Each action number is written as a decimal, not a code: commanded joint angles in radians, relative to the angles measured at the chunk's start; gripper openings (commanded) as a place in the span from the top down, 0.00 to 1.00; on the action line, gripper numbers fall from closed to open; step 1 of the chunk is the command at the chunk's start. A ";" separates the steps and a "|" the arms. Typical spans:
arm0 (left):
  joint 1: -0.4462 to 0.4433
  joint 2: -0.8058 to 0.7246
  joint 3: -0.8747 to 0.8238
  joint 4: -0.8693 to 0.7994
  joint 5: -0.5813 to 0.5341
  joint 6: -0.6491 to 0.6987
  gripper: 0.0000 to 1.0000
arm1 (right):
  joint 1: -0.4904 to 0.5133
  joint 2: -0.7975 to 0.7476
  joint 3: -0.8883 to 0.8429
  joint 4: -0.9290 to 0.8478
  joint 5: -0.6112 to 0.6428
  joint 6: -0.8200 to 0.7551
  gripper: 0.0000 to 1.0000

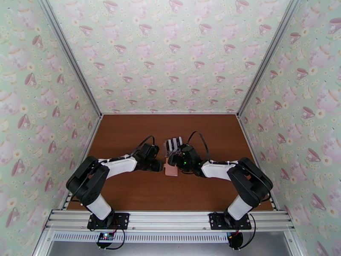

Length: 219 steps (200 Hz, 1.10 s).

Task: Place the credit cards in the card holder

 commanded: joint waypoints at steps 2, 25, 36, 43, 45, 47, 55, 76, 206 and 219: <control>0.002 0.055 -0.006 -0.049 -0.072 0.021 0.54 | 0.011 0.058 -0.011 -0.035 -0.042 0.025 0.18; 0.001 0.060 -0.003 -0.055 -0.081 0.022 0.58 | 0.011 0.063 -0.012 -0.028 -0.044 0.030 0.19; 0.000 0.064 0.000 -0.058 -0.081 0.023 0.60 | 0.011 0.064 -0.012 -0.023 -0.046 0.032 0.20; -0.002 0.067 0.003 -0.059 -0.081 0.024 0.61 | 0.011 0.065 -0.012 -0.022 -0.048 0.033 0.20; -0.003 0.067 0.003 -0.060 -0.081 0.024 0.61 | 0.011 0.065 -0.012 -0.020 -0.048 0.033 0.20; -0.003 0.068 0.003 -0.061 -0.081 0.024 0.62 | 0.011 0.065 -0.012 -0.020 -0.047 0.033 0.21; -0.004 0.071 0.004 -0.062 -0.081 0.024 0.62 | 0.011 0.064 -0.012 -0.018 -0.048 0.033 0.22; -0.005 0.078 0.007 -0.066 -0.086 0.026 0.63 | 0.011 0.059 -0.017 -0.014 -0.049 0.035 0.22; -0.006 0.117 0.028 -0.104 -0.116 0.029 0.82 | 0.018 -0.014 -0.063 -0.051 -0.050 0.035 0.23; -0.007 0.125 0.030 -0.107 -0.115 0.029 0.83 | 0.025 -0.019 -0.074 -0.046 -0.048 0.039 0.23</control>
